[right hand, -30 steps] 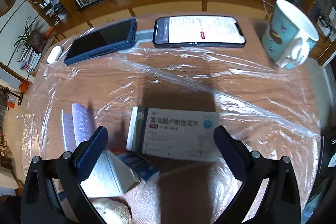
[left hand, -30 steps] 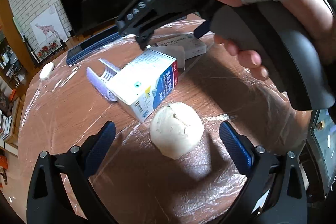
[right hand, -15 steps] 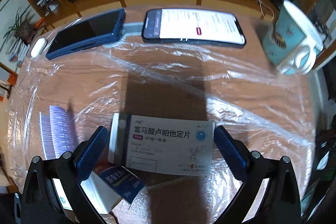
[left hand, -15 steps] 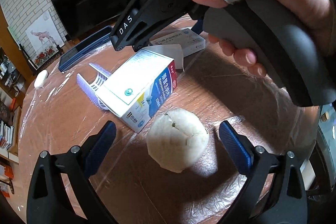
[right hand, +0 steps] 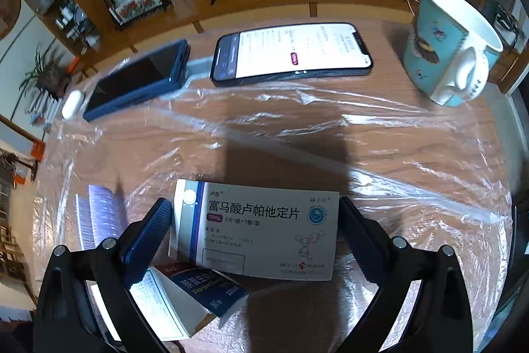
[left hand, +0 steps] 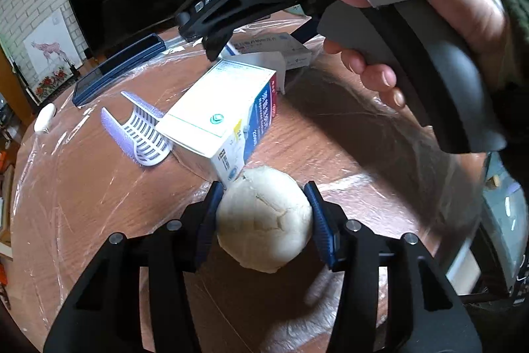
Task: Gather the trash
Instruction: 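Grasp the white ball with the left tool while the right tool grasps the white medicine box, then carry the white ball with the left tool while the right tool carries the medicine box over the bin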
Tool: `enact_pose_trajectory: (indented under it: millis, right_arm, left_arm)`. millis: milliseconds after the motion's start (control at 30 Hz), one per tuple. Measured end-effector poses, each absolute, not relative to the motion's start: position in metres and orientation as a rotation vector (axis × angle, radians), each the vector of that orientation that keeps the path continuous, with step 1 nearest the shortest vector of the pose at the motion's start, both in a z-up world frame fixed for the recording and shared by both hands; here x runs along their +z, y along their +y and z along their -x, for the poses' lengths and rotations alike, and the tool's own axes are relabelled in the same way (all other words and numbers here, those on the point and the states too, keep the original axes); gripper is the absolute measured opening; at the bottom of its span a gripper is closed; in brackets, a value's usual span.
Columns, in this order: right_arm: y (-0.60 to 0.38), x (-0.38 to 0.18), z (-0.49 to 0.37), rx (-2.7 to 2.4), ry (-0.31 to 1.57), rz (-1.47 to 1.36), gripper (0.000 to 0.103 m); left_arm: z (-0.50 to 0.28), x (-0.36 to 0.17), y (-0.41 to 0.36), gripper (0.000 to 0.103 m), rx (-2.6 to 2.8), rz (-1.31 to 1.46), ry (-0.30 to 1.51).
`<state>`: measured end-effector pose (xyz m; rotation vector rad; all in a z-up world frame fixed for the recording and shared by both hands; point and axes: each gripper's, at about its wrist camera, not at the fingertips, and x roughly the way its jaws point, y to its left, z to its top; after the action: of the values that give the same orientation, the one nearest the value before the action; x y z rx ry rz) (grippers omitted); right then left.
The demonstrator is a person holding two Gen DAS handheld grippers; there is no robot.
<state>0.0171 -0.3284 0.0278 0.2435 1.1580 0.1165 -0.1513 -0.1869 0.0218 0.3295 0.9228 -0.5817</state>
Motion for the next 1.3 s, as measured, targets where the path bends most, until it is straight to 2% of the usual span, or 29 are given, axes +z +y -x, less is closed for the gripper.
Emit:
enact_pose_trajectory:
  millis: [733,1300]
  right_arm:
    - [-0.364,0.099,0.065,0.222,0.945,-0.407,0.097]
    - [-0.352,0.086,0.165,0.297,0.990,-0.420,0.097]
  left_arm:
    - [0.158,0.046,-0.145,0.052,-0.557,-0.141,0.928]
    - [0.181,0.051,-0.132,0.052,-0.512,-0.101,0.933]
